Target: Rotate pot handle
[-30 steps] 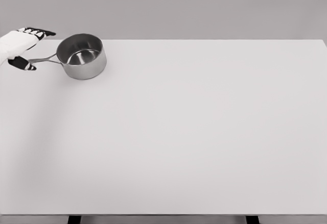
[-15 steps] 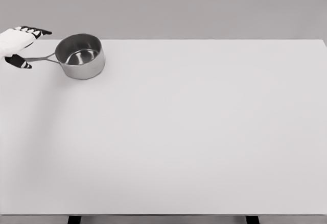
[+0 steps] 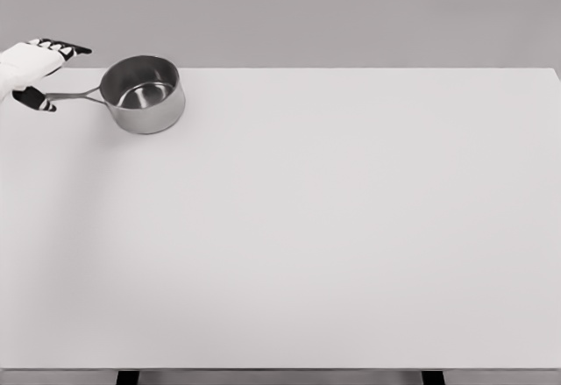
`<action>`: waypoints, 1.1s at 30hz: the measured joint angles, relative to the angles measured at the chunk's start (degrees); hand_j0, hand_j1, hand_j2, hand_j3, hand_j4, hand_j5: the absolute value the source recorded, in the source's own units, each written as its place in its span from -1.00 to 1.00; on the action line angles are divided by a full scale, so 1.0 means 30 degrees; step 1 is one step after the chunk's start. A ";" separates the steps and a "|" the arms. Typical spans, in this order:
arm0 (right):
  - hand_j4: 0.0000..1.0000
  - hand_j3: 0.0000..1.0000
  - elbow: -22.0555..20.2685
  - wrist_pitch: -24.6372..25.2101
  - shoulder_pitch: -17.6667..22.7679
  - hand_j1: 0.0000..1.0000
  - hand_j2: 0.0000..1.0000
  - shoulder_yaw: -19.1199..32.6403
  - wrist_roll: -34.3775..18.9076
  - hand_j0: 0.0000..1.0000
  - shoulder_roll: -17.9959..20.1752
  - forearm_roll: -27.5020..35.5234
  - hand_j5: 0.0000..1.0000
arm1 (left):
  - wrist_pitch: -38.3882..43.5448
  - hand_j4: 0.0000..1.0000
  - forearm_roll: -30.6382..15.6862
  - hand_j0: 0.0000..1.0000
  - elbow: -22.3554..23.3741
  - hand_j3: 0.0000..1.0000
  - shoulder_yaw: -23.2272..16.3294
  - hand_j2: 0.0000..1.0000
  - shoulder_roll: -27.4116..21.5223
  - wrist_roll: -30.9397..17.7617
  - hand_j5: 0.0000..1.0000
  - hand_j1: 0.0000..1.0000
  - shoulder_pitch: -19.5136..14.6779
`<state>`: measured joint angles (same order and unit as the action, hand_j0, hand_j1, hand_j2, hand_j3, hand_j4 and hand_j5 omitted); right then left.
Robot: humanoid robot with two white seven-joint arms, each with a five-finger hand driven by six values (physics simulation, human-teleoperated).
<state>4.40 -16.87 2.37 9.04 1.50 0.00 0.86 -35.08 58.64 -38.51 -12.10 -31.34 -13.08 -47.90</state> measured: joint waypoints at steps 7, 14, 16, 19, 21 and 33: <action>1.00 1.00 0.0001 0.0000 0.0000 1.00 1.00 0.0000 0.0008 1.00 0.0000 -0.0001 1.00 | -0.0001 1.00 0.0613 1.00 0.0366 1.00 -0.0074 1.00 0.0456 0.0089 1.00 1.00 -0.0614; 1.00 1.00 0.0000 0.0000 0.0000 1.00 1.00 0.0000 0.0005 1.00 0.0000 -0.0001 1.00 | 0.0000 1.00 0.1126 1.00 0.0467 1.00 -0.0098 1.00 0.0689 0.0127 1.00 1.00 -0.0908; 1.00 1.00 0.0000 0.0000 0.0029 1.00 1.00 0.0001 0.0003 1.00 0.0000 0.0001 1.00 | 0.0000 1.00 0.1303 1.00 0.0475 1.00 -0.0105 1.00 0.0829 0.0129 1.00 1.00 -0.1025; 1.00 1.00 0.0000 0.0000 0.0000 1.00 1.00 0.0000 0.0003 1.00 0.0000 -0.0001 1.00 | -0.0002 1.00 0.1449 1.00 0.0466 1.00 -0.0114 1.00 0.0945 0.0129 1.00 1.00 -0.0879; 1.00 1.00 0.0000 0.0000 0.0000 1.00 1.00 0.0000 0.0001 1.00 0.0000 -0.0001 1.00 | -0.0003 1.00 0.1453 1.00 0.0448 1.00 -0.0116 1.00 0.0957 0.0118 1.00 1.00 -0.0762; 1.00 1.00 0.0001 0.0001 -0.0001 1.00 1.00 0.0003 0.0001 1.00 -0.0001 0.0000 1.00 | 0.0001 1.00 0.0384 1.00 -0.2487 1.00 0.0148 1.00 -0.0249 -0.0067 1.00 1.00 0.1433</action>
<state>4.41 -16.87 2.37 9.05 1.50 0.00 0.86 -35.07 59.79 -45.97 -11.66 -32.08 -13.29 -43.60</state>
